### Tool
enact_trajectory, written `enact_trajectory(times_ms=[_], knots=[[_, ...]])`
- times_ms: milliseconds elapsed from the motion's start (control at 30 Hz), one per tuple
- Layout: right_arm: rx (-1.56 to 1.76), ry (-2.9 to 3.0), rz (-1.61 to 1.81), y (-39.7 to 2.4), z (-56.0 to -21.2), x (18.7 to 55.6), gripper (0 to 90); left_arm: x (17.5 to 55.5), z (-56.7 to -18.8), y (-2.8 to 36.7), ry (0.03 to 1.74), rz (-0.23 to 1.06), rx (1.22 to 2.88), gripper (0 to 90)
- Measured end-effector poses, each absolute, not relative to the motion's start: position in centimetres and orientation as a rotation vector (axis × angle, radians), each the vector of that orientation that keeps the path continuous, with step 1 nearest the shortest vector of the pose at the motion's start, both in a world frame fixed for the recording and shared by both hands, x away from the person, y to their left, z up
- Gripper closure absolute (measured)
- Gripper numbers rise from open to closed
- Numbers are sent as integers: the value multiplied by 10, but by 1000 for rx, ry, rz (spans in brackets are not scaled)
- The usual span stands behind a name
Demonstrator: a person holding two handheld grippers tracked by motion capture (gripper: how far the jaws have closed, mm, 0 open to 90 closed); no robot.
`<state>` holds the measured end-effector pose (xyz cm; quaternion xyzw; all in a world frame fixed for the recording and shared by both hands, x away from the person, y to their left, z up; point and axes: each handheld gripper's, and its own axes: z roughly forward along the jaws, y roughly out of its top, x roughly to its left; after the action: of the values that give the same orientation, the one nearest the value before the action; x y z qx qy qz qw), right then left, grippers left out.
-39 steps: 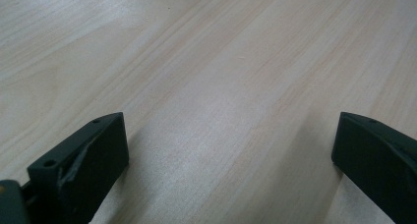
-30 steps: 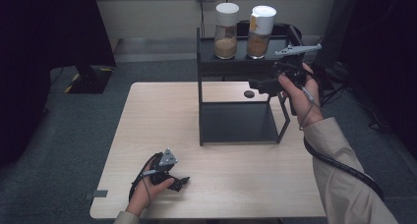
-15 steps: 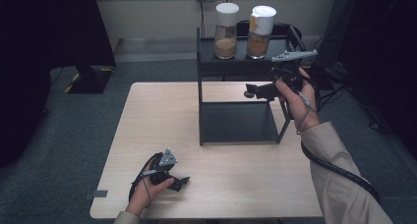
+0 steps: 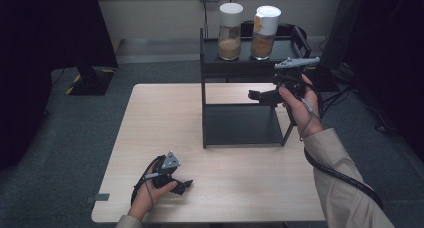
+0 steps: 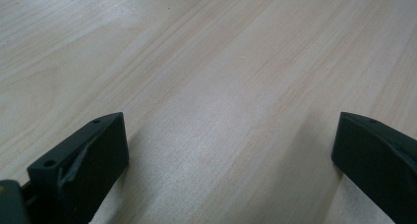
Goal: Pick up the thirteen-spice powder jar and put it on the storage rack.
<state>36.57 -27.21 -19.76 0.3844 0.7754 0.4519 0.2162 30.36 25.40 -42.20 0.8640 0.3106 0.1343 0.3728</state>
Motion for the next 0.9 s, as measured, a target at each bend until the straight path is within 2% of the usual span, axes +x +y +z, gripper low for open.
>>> enact_trajectory(times_ms=[900], knots=[[1089,2177,1257,-277,-225,364,15,304,-422,254,796,344,2214,0]])
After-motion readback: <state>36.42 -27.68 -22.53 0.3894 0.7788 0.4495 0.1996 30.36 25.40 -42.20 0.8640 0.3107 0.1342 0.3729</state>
